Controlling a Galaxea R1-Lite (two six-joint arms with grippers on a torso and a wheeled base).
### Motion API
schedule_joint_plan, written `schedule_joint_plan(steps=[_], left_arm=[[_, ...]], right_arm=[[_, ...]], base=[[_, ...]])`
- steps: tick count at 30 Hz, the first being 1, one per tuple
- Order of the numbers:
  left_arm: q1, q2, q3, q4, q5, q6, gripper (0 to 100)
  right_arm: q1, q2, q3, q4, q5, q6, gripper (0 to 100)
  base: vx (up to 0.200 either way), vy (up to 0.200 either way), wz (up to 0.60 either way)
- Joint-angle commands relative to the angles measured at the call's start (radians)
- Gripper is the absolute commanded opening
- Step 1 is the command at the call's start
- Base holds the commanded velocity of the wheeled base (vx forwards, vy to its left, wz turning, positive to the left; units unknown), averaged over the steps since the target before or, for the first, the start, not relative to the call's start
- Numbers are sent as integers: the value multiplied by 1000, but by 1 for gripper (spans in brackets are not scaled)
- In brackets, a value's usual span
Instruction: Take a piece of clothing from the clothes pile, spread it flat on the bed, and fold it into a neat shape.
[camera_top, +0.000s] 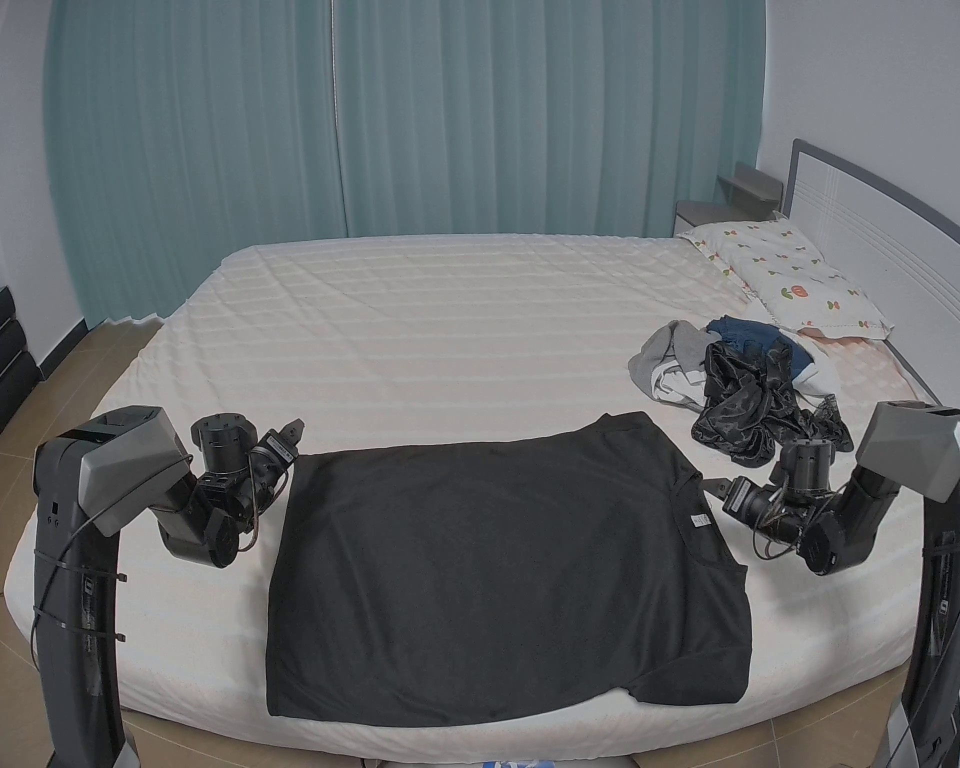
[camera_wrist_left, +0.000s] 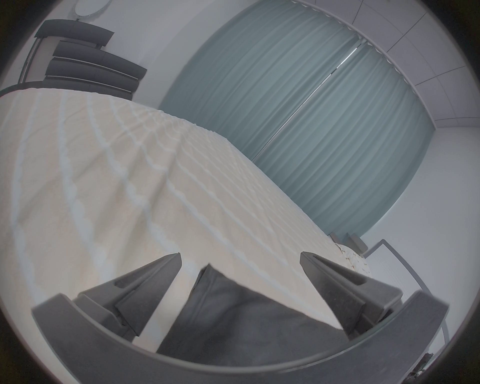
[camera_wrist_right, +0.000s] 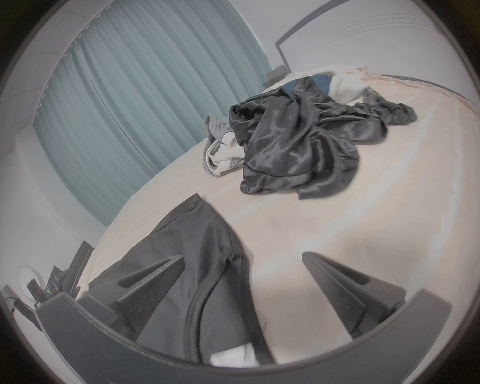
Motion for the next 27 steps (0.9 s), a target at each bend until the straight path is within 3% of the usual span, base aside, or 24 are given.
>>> schedule_joint_plan(steps=[1,13,20,27], left_arm=[[-31,-207,432,-100,-5,-16,100],[-105,-302,784,-155,-11,-67,100],[-143,-297,877,-155,-33,-85,100],[-154,-291,919,-155,-105,-98,100]], right_arm=[[69,-291,409,-115,3,204,100],[96,-220,532,-301,31,246,100],[98,-128,578,-421,51,256,100],[95,-82,612,-504,49,255,100]], base=[[-200,0,0],[-17,0,0],[0,0,0],[-171,0,0]])
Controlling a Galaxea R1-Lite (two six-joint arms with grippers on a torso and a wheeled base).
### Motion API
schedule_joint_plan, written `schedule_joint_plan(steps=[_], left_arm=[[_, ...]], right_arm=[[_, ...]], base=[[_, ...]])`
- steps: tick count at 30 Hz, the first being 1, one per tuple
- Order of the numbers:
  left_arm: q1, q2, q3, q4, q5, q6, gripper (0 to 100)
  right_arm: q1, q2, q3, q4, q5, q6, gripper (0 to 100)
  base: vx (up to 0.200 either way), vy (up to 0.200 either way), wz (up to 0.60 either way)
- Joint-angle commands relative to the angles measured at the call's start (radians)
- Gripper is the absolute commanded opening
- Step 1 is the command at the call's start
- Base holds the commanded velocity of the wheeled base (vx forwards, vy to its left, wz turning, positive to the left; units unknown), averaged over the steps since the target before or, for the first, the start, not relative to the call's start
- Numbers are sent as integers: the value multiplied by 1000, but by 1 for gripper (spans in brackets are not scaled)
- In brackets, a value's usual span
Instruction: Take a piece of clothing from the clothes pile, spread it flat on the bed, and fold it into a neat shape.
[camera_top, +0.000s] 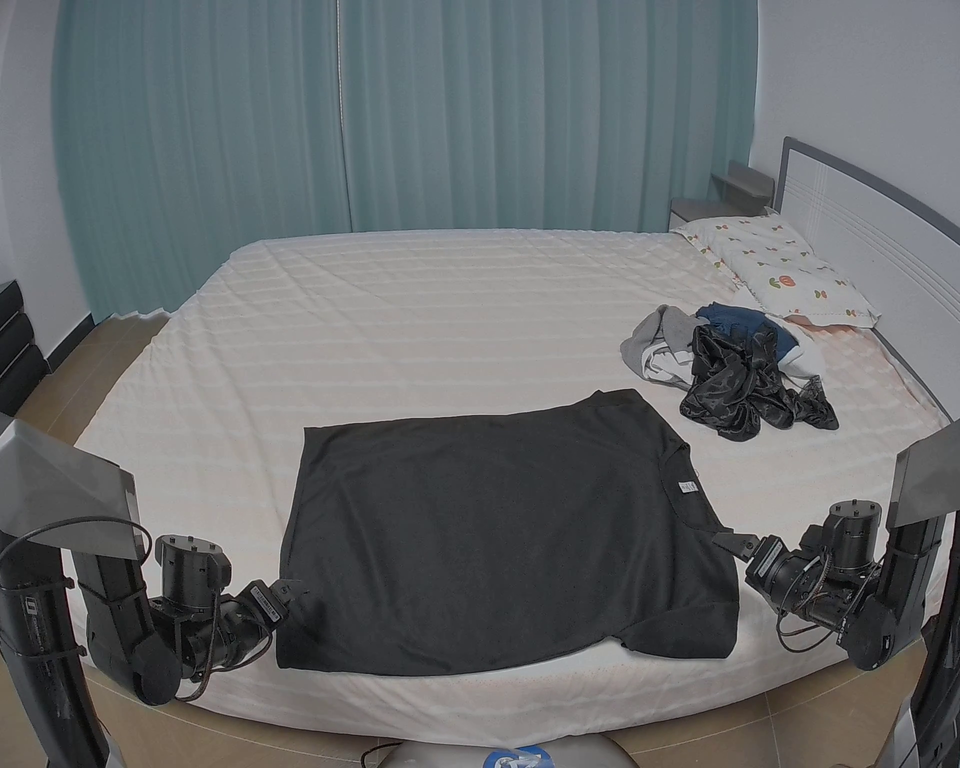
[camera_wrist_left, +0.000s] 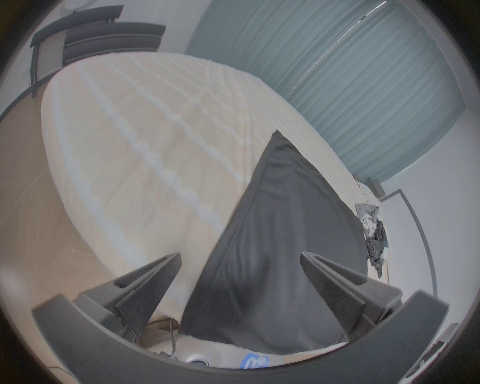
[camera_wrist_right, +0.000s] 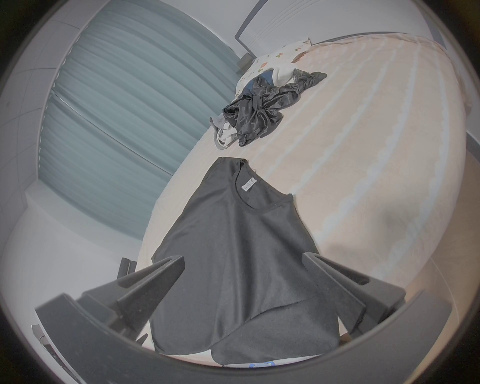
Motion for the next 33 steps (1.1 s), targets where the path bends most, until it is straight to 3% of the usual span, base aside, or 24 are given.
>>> schedule_joint_plan(steps=[1,10,19,26,33], left_arm=[[-14,2,28,0,-20,2,100],[-40,35,31,-20,-33,5,100],[-82,180,44,-215,9,14,100],[-99,223,53,-221,50,79,100],[-103,223,47,-232,69,69,100]], right_arm=[[-2,47,21,-10,2,0,100],[-1,44,18,-10,4,1,100],[2,40,13,-12,4,24,100],[1,35,13,-10,4,26,100],[4,36,15,-12,5,26,100]], base=[[0,0,0],[0,0,0],[0,0,0],[0,0,0],[0,0,0]])
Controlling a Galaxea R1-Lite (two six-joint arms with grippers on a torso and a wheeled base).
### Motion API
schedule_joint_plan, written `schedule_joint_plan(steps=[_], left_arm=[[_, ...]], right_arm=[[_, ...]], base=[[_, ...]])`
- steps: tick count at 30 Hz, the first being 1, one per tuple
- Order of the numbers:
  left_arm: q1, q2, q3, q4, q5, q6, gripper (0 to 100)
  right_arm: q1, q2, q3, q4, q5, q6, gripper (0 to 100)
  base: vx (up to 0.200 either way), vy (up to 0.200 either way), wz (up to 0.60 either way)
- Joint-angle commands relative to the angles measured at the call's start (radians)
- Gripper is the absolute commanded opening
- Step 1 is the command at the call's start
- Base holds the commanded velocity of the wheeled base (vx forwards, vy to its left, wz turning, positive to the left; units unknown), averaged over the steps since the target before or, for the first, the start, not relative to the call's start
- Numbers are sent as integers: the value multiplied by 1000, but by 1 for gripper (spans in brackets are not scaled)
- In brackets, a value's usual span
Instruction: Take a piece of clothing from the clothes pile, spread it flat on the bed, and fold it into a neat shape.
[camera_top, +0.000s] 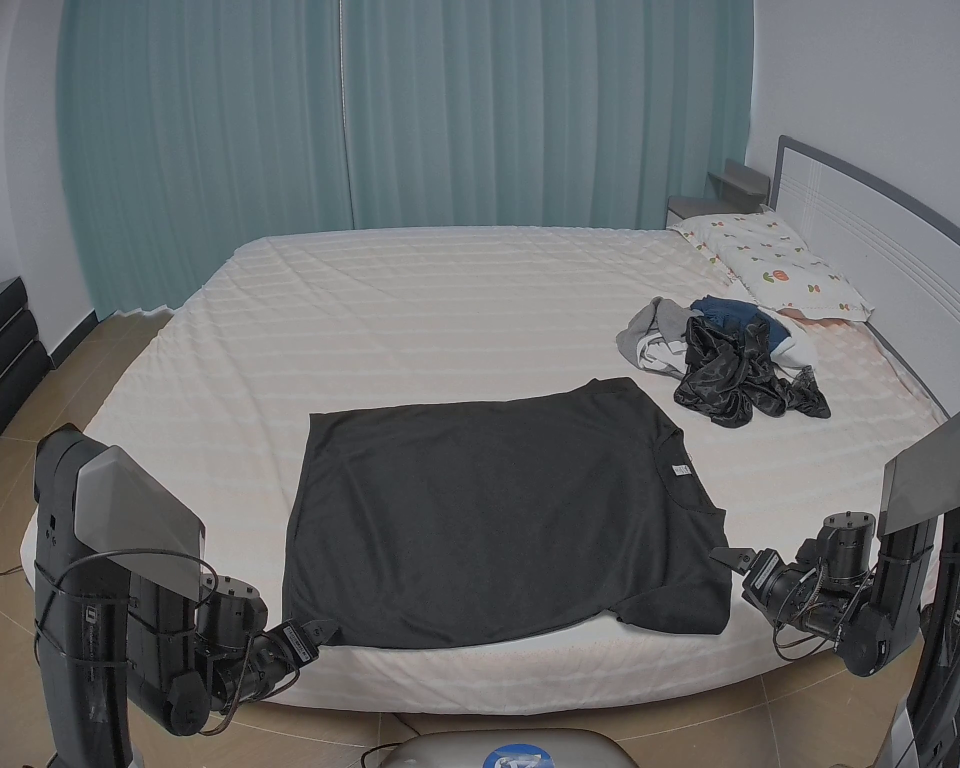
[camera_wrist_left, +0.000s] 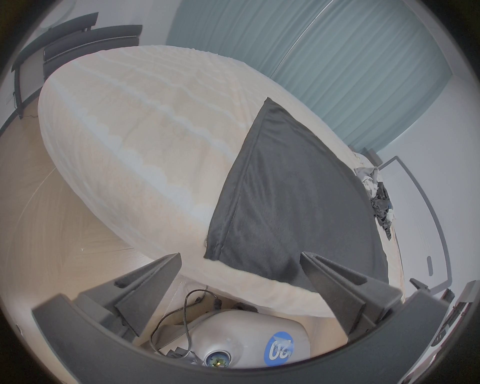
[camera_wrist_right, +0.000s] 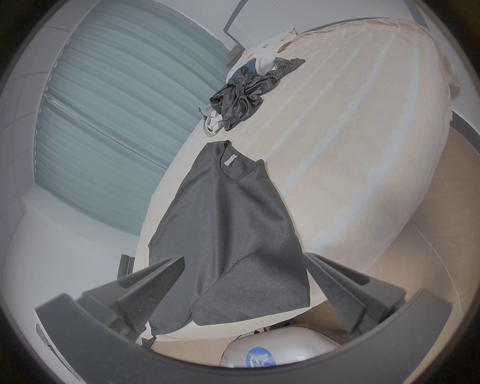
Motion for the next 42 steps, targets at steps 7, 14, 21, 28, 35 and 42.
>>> schedule_joint_plan(steps=[7,14,21,28,35,42], left_arm=[[10,11,11,-62,30,-4,0],[22,22,23,-65,59,-1,0],[25,-1,40,-67,110,13,0],[29,-2,42,-67,140,36,0],[29,-6,32,-67,133,27,0],[27,-35,14,-67,130,8,0]], right_arm=[[3,-1,3,-10,5,0,100],[1,-1,8,-10,5,0,100],[1,1,9,-10,4,-6,100],[3,-1,3,-9,1,-15,100],[3,47,-46,14,1,-85,100],[3,67,-97,96,-9,-139,100]], base=[[0,0,0],[0,0,0],[0,0,0],[0,0,0],[0,0,0],[0,0,0]])
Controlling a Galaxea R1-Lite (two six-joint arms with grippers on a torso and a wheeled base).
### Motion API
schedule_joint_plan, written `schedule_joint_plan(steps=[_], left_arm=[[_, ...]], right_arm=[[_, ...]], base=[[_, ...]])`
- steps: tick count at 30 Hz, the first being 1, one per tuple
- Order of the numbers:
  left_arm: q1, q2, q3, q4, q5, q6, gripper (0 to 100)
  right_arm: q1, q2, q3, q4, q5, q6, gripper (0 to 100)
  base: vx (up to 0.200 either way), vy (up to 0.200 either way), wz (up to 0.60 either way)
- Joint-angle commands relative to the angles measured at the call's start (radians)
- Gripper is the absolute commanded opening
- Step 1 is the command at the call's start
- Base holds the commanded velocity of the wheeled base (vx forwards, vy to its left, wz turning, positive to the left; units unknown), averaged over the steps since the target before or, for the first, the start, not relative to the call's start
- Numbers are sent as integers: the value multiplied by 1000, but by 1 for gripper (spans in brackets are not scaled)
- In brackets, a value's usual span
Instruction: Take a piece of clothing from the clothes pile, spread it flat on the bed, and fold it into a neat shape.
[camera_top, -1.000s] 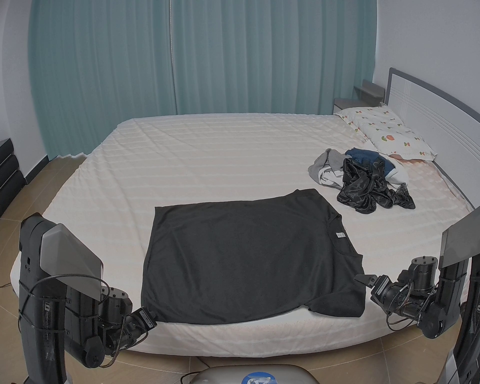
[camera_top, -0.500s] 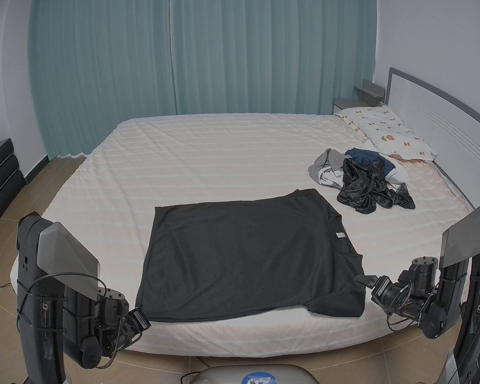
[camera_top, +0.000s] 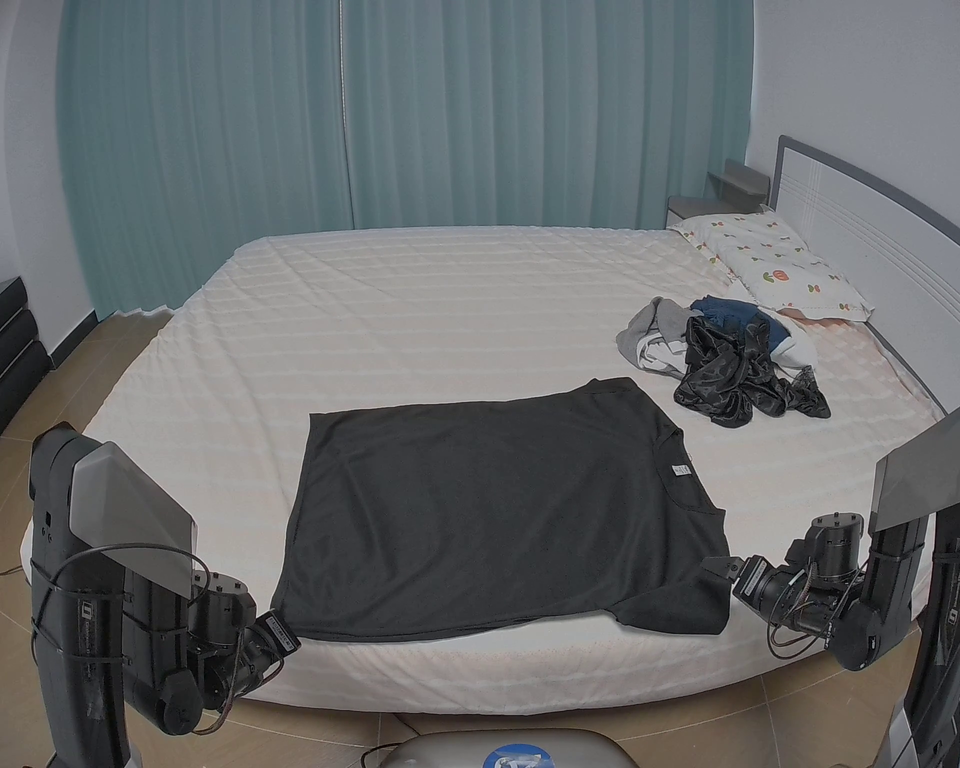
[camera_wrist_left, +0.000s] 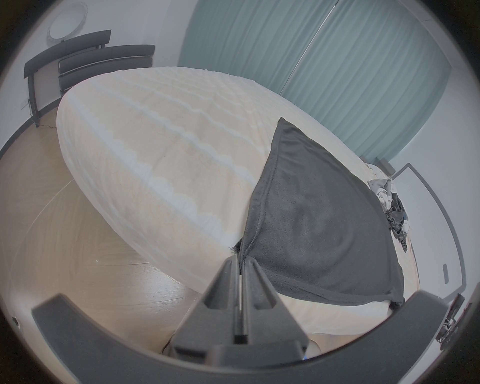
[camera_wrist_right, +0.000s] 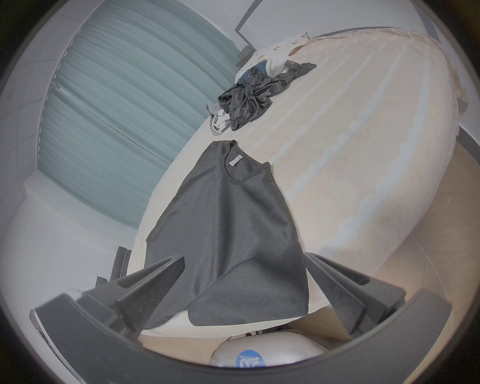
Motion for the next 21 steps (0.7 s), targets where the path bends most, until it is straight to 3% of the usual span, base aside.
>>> schedule_joint_plan(steps=[1,7,8,20,21], left_arm=[[0,-23,-13,-18,1,-11,0],[1,-23,-15,-18,0,-13,0],[1,-25,-15,-18,0,-13,0],[9,-66,-102,-18,1,-80,0],[14,-60,-124,-18,3,-86,0]], right_arm=[[3,34,-42,15,-2,-8,100],[-5,58,-132,91,-7,-15,100],[-5,60,-134,92,-7,-13,0],[-45,63,-319,164,4,-15,0],[-57,64,-385,220,4,-15,0]], base=[[0,0,0],[0,0,0],[0,0,0],[0,0,0],[0,0,0]])
